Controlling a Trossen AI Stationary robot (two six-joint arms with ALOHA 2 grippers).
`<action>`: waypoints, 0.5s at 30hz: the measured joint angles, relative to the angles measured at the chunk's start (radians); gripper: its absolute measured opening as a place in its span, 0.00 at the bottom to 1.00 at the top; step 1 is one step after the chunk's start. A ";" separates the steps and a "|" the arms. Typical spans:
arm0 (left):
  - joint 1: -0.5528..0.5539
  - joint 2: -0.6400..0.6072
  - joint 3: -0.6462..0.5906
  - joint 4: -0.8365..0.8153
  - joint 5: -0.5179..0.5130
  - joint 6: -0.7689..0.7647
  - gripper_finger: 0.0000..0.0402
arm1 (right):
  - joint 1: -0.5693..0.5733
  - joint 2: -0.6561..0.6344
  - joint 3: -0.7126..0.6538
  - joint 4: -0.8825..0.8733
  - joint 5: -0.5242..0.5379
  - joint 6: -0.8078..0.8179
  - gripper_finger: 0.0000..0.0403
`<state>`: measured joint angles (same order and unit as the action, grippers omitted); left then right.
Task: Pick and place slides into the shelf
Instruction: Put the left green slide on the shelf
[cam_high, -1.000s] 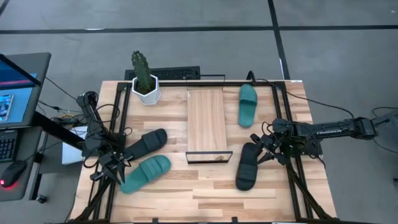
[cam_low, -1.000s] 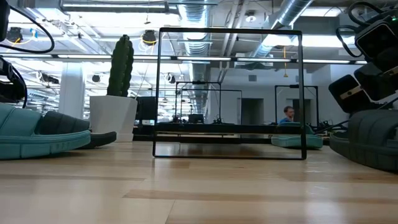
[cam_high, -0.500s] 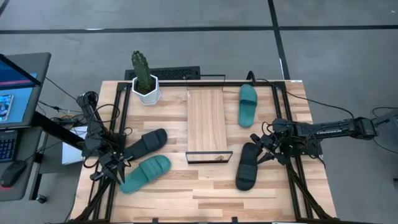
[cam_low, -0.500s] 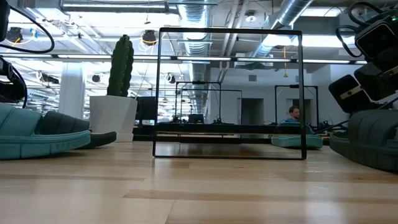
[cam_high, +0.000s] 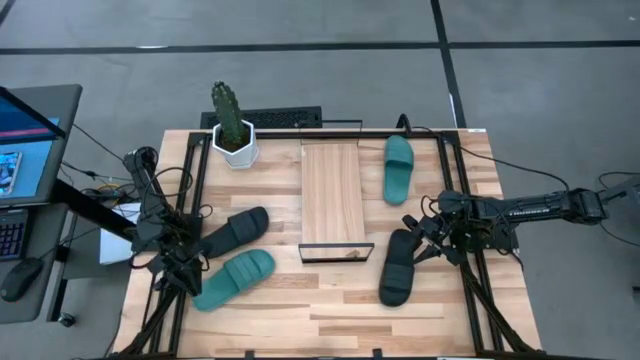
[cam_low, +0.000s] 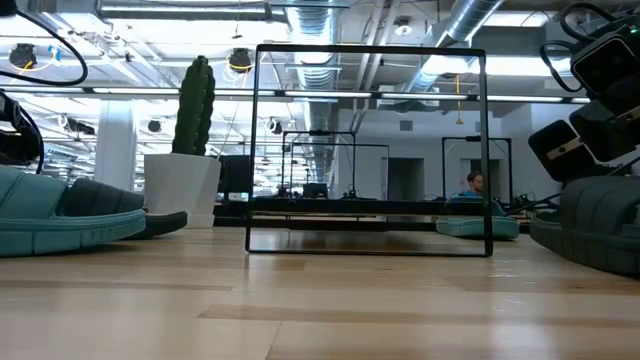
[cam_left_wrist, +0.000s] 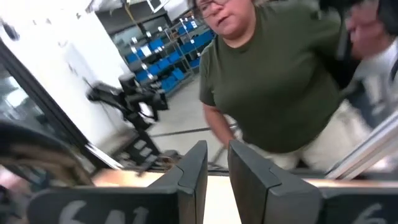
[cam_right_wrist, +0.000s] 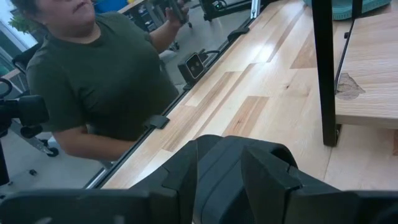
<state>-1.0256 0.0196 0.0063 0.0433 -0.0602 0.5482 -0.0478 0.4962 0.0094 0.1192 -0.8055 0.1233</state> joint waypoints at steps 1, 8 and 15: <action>0.000 0.000 0.000 0.000 -0.001 0.043 0.14 | 0.000 0.000 0.000 0.000 0.000 0.000 0.28; 0.000 0.000 0.000 0.027 0.044 -0.003 0.14 | 0.000 0.000 0.000 0.000 0.000 0.000 0.28; 0.000 0.000 0.000 0.039 0.073 -0.203 0.14 | 0.000 0.000 0.000 0.000 0.000 0.000 0.28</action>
<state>-1.0258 0.0196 0.0063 0.0819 0.0131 0.3454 -0.0475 0.4965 0.0093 0.1190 -0.8055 0.1234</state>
